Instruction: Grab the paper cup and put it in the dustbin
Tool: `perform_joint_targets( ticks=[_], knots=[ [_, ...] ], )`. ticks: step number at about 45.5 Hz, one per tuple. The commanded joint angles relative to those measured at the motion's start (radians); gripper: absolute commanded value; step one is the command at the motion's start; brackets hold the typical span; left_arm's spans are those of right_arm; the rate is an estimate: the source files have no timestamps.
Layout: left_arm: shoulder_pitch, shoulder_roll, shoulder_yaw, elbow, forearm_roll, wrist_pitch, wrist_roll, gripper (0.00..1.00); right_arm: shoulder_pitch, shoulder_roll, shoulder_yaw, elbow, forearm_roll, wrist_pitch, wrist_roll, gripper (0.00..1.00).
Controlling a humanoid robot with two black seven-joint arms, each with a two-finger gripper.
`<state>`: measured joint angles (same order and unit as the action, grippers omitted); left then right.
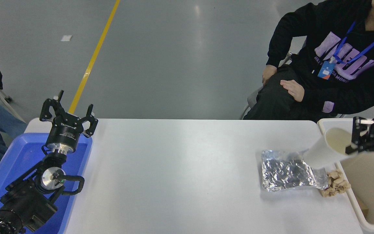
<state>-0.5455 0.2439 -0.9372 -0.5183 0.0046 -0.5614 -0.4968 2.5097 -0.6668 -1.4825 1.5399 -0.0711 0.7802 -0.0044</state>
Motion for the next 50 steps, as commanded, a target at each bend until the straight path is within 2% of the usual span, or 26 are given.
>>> perform_joint_targets(
  ticks=[1,20,29,35,44,50],
  knots=[
    [0.001,0.0,0.0,0.0,0.0,0.0,0.001,0.98,0.12,0.055,-0.01,0.014,0.002,0.005,0.0,0.0],
    [-0.001,0.0,0.0,0.0,0.0,0.0,0.0,0.98,0.12,0.035,-0.021,-0.003,0.005,0.005,0.0,0.0],
    [-0.001,0.0,0.0,0.0,0.0,0.0,0.0,0.98,0.107,0.032,-0.149,-0.024,0.005,0.005,0.0,0.0],
    [0.001,0.0,-0.002,0.001,0.0,0.0,0.0,0.98,0.074,-0.051,-0.22,-0.029,-0.007,0.005,0.0,0.0],
    [0.001,0.0,-0.002,0.0,0.0,0.0,0.0,0.98,-0.172,-0.132,-0.197,-0.078,-0.006,-0.332,0.0,0.0],
    [0.001,0.0,-0.003,0.0,0.0,0.0,0.0,0.98,-0.339,-0.137,-0.122,-0.196,0.004,-0.449,0.0,0.0]
  ],
)
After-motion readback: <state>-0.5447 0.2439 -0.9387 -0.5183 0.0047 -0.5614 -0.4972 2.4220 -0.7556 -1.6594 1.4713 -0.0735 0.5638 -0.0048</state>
